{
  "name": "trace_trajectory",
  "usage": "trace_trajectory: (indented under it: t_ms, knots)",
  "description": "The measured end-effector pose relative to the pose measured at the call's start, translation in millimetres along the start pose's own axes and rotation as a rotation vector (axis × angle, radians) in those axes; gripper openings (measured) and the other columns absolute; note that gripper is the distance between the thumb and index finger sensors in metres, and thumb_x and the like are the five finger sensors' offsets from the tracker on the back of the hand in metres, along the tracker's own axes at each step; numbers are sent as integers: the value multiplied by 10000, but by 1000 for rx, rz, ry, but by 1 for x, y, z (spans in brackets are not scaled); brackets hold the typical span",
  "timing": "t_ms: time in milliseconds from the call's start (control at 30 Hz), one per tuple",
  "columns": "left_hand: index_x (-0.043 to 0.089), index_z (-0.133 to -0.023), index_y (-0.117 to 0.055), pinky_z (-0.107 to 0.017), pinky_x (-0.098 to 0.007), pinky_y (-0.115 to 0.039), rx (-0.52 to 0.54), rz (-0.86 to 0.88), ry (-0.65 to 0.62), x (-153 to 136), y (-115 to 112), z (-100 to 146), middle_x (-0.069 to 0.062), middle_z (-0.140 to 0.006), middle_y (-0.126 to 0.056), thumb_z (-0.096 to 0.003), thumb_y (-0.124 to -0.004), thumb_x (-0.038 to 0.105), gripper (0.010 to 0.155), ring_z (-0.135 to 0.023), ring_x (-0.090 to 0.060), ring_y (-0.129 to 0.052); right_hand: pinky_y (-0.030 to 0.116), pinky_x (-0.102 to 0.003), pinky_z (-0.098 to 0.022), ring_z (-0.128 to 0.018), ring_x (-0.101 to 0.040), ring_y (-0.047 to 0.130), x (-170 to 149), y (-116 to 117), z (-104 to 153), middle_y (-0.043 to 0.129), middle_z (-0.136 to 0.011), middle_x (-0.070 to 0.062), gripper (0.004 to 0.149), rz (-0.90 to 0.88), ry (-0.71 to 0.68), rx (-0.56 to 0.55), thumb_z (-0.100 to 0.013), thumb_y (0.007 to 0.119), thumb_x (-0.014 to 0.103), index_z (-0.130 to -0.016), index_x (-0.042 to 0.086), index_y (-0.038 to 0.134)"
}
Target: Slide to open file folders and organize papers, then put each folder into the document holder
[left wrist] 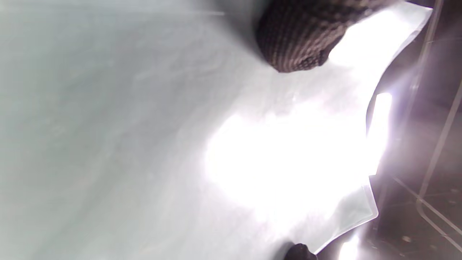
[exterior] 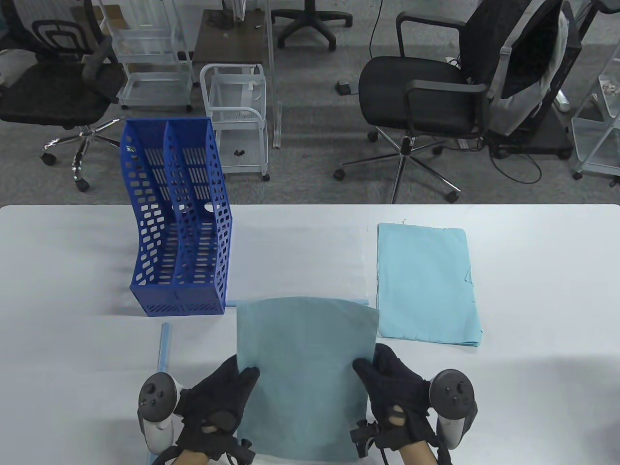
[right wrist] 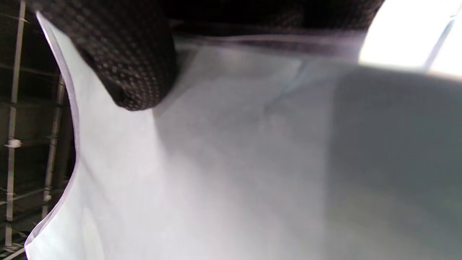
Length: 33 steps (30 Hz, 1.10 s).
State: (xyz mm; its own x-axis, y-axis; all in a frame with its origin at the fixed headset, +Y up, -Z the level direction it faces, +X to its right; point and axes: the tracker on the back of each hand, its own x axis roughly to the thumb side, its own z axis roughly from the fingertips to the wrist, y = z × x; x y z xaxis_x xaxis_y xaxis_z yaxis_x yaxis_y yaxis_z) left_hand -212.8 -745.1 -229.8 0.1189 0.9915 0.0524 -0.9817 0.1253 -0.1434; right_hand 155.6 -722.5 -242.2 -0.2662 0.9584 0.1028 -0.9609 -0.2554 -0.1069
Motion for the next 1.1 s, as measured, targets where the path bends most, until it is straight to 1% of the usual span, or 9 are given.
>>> trace_trajectory:
  t_ms: [133, 167, 233, 400, 467, 533, 600, 867, 1100]
  knots:
    - [186, -861, -927, -370, -414, -956, -9, -155, 125, 1, 5, 4, -79, -684, -1068, -457, -891, 354, 439, -463, -259, -1146, 728, -573, -606, -632, -332, 966, -3, -2, 0, 928, -784, -65, 607, 337, 123, -14, -362, 888, 461, -876, 166, 756]
    - [193, -865, -924, -373, -412, -955, -11, -248, 132, 5, 5, 6, -78, -686, -1066, -461, -890, 356, 438, -465, -257, -1144, 630, -615, -667, -816, -391, 836, 1, -3, 1, 766, -963, -84, 748, 469, 87, -56, -358, 878, 520, -971, 186, 609]
    - [216, -869, -923, -391, -407, -950, -23, -475, 104, 17, -4, 9, -63, -697, -1062, -461, -885, 368, 437, -478, -247, -1139, 546, -628, -710, -956, -411, 681, 16, 0, 2, 580, -1093, -82, 874, 693, -94, -131, -352, 844, 597, -1033, 208, 457]
    - [248, -872, -925, -410, -409, -945, -111, -629, 12, 24, -29, 11, -39, -713, -1064, -458, -879, 380, 436, -501, -235, -1137, 446, -595, -785, -1085, -347, 509, 42, 30, -10, 452, -1165, -1, 926, 580, -322, 40, -322, 811, 662, -1048, 307, 360]
    - [259, -872, -927, -413, -409, -945, -152, -629, -13, 22, -34, 11, -31, -719, -1064, -457, -879, 384, 436, -506, -231, -1138, 537, -583, -783, -1026, -308, 697, 46, 40, -17, 658, -1099, 32, 849, 537, -303, 122, -306, 832, 654, -1022, 319, 522]
    - [254, -867, -931, -410, -409, -946, -163, -631, 4, 20, -36, 11, -35, -713, -1066, -455, -881, 380, 434, -502, -232, -1138, 728, -519, -695, -740, -239, 957, 43, 47, -23, 910, -862, 70, 676, 511, -250, 159, -306, 868, 612, -896, 309, 733]
    - [247, -868, -928, -410, -410, -945, -155, -652, 37, 15, -35, 10, -37, -710, -1066, -456, -880, 380, 435, -499, -235, -1138, 846, -442, -560, -479, -171, 1034, 39, 53, -25, 1033, -600, 87, 482, 496, -263, 120, -296, 906, 559, -709, 312, 885]
    - [234, -903, -888, -443, -425, -929, -194, -629, 210, 6, -37, 11, -50, -748, -1042, -464, -869, 396, 467, -541, -255, -1120, 882, -396, -482, -333, -126, 1007, 35, 67, -15, 1027, -499, 85, 464, 657, -311, -11, -285, 917, 552, -673, 299, 896]
    - [237, -975, -822, -537, -473, -868, -69, -659, 249, 12, -13, 10, -72, -865, -971, -461, -879, 425, 551, -675, -302, -1053, 882, -408, -454, -288, -144, 992, 27, 84, -16, 1026, -465, 59, 461, 820, -350, 83, -277, 920, 529, -660, 273, 907]
